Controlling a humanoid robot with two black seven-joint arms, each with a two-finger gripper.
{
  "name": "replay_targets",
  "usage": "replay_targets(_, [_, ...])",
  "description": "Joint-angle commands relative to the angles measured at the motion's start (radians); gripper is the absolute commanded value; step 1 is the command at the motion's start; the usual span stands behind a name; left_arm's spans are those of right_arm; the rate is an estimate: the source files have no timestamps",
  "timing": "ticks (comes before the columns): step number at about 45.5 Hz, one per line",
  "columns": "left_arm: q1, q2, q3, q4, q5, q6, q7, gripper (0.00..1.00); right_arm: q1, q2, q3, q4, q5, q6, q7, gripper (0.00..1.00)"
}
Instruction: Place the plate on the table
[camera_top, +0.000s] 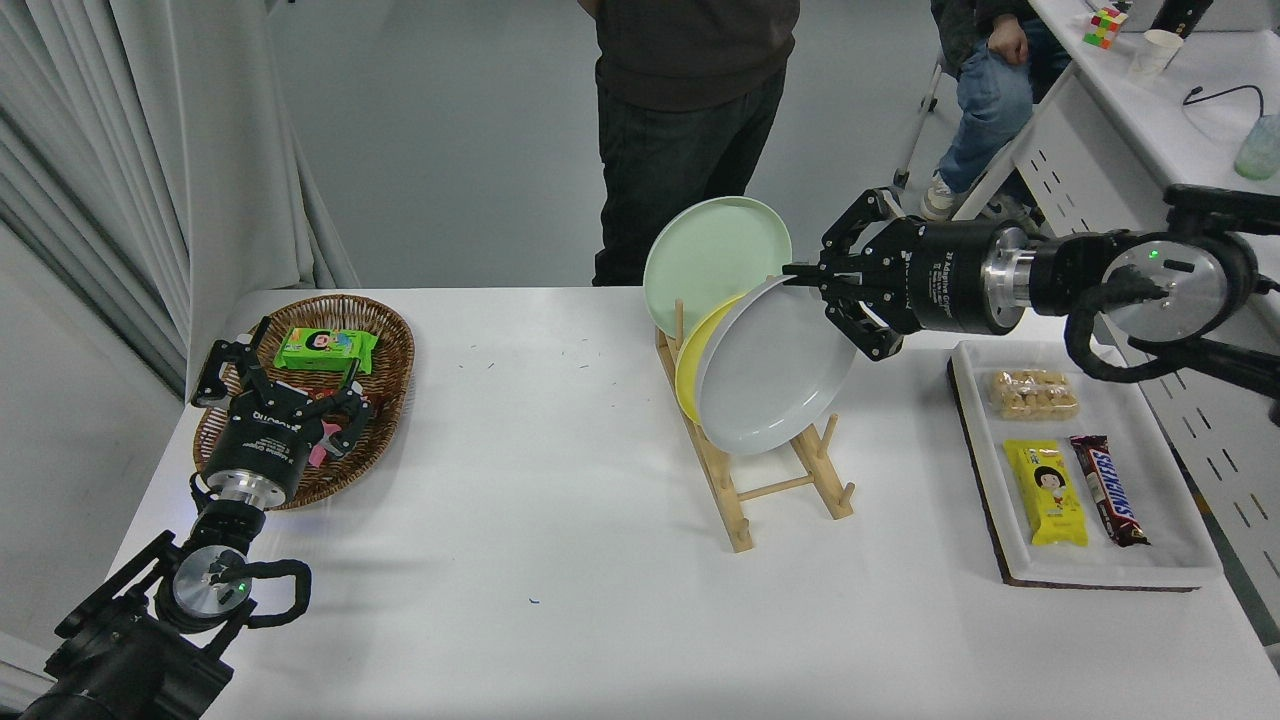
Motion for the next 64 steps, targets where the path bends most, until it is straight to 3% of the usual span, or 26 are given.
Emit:
replay_targets(1, [0.000, 0.000, 0.000, 0.000, -0.001, 0.000, 0.000, 0.98, 0.105, -0.009, -0.056, 0.001, 0.081, 0.031, -0.013, 0.00])
replay_targets(35, [0.000, 0.000, 0.000, 0.000, -0.001, 0.000, 0.000, 0.98, 0.341, 0.032, -0.129, -0.007, 0.315, 0.029, -0.044, 0.00])
replay_targets(64, [0.000, 0.000, 0.000, 0.000, 0.001, 0.000, 0.000, 0.98, 0.356, 0.091, -0.148, -0.019, 0.370, -0.024, -0.107, 0.00])
